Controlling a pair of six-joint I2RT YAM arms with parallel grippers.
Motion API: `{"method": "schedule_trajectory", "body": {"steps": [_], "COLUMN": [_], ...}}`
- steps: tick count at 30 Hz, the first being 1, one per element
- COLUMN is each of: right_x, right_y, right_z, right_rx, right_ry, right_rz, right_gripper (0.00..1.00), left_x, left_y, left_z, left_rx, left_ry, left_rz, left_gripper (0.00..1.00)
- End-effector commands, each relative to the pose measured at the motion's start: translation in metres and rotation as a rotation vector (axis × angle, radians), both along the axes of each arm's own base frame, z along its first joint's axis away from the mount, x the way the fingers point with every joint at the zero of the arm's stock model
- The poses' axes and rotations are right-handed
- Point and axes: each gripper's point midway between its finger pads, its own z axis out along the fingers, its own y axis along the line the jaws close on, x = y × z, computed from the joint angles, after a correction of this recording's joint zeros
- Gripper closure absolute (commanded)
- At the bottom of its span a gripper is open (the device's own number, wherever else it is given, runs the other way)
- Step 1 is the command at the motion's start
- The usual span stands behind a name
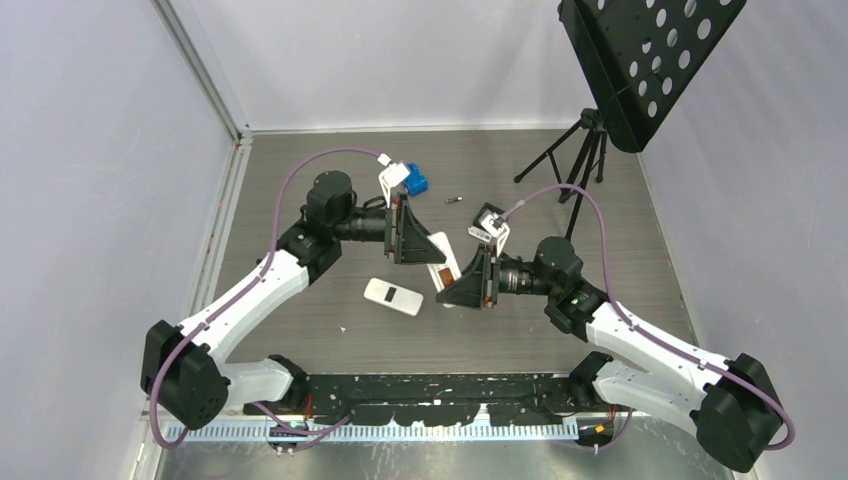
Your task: Load the batteries into the remote control
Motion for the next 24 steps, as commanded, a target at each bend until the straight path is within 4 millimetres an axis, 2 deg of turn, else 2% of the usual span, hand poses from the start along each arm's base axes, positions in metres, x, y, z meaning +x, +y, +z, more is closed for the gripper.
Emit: {"method": "schedule_trajectory", "body": {"steps": [1,3,6,9,14,20,22,23,24], "right_x": [0.021,0.025,0.030,0.030,0.027,0.029,0.031,0.031,0.034], "right_y": [0.005,0.006,0.008,0.010,0.013,0.013,0.013,0.014,0.014], "right_z": [0.055,0.062,0.064,0.066,0.064,0.064,0.065,0.063,0.062], "right_rx": [0.178,0.208,0.219,0.237,0.244,0.237,0.230,0.223,0.215], "right_ry": [-0.023,-0.024,-0.018,-0.009,0.002,0.006,0.008,0.013,0.018], "right_rz": [-0.097,-0.111,-0.128,-0.114,-0.081,-0.088,-0.098,-0.101,-0.114], "right_gripper": [0.83,0.83,0.83,0.83,0.83,0.82,0.81,0.79,0.70], "left_x": [0.016,0.019,0.021,0.025,0.031,0.033,0.033,0.033,0.034], "left_y": [-0.008,-0.007,-0.007,-0.007,-0.011,-0.013,-0.013,-0.013,-0.013], "left_z": [0.048,0.060,0.068,0.068,0.068,0.057,0.052,0.050,0.046], "left_rx": [-0.233,-0.323,-0.392,-0.424,-0.431,-0.389,-0.366,-0.353,-0.337], "left_ry": [-0.023,0.000,0.048,0.070,0.084,0.077,0.066,0.057,0.048], "left_rz": [0.125,0.147,0.162,0.175,0.176,0.174,0.176,0.181,0.192], "left_gripper": [0.32,0.30,0.35,0.43,0.45,0.77,0.96,1.00,1.00]}}
